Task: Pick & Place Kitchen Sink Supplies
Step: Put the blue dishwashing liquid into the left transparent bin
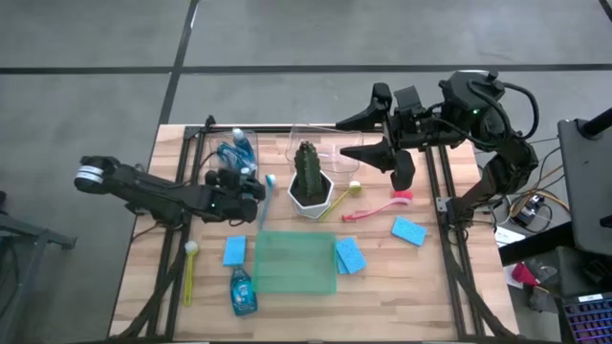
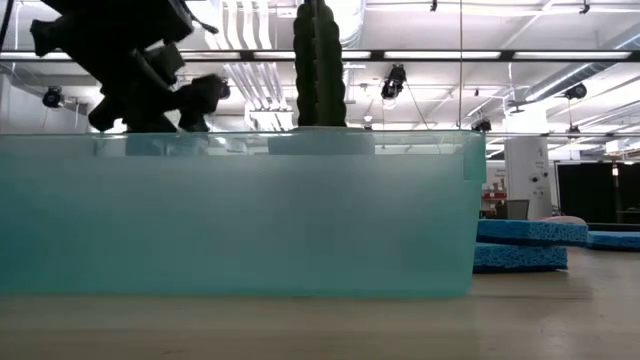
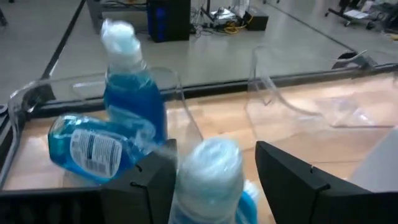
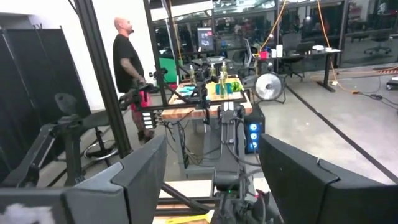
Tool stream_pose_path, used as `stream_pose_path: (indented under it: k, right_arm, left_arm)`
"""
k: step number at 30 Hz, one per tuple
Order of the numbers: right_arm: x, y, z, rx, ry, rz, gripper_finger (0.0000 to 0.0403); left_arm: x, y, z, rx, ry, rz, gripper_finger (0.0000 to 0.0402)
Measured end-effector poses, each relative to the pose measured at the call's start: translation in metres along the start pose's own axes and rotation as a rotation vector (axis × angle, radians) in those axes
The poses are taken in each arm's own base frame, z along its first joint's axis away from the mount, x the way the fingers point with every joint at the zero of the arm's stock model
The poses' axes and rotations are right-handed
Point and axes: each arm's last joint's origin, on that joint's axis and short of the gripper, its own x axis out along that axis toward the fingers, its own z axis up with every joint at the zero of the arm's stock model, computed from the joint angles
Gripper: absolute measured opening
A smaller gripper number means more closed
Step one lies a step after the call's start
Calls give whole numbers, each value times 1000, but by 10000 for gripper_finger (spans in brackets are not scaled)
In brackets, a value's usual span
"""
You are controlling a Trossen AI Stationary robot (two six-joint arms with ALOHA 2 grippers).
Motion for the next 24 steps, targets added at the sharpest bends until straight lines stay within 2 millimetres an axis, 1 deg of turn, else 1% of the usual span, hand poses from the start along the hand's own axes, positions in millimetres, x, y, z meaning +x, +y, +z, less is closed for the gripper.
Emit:
stream_pose_path:
  k: [4, 7, 10, 12, 14, 15, 17, 19, 21, 24]
  right_arm:
    - [0, 0, 0, -3, 2, 13, 248]
    - [-1, 1, 0, -8, 1, 21, 243]
    - [-1, 1, 0, -24, 2, 23, 242]
    - [-2, 1, -1, -35, 22, 21, 244]
    - [-2, 0, -4, -47, 47, 17, 246]
    - [-2, 0, -5, -54, 60, 16, 247]
    - [-2, 0, -8, -67, 86, 13, 247]
    - [-2, -1, -9, -74, 105, 11, 244]
    - [-2, -1, -10, -73, 116, 10, 240]
    - [-3, -1, -13, -71, 143, 7, 236]
  left_arm:
    - [-7, -2, 18, -30, -14, -34, 209]
    - [-14, -4, 32, -52, 23, -90, 209]
    - [-21, -6, 44, -102, 138, -202, 207]
    - [-25, -9, 48, -116, 246, -291, 206]
    - [-28, -11, 47, -135, 383, -378, 206]
    - [-30, -12, 45, -171, 463, -407, 206]
    - [-33, -13, 40, -233, 624, -447, 205]
    - [-40, -15, 35, -270, 750, -475, 202]
    - [-47, -15, 31, -295, 814, -478, 198]
    - [-56, -14, 28, -322, 838, -476, 190]
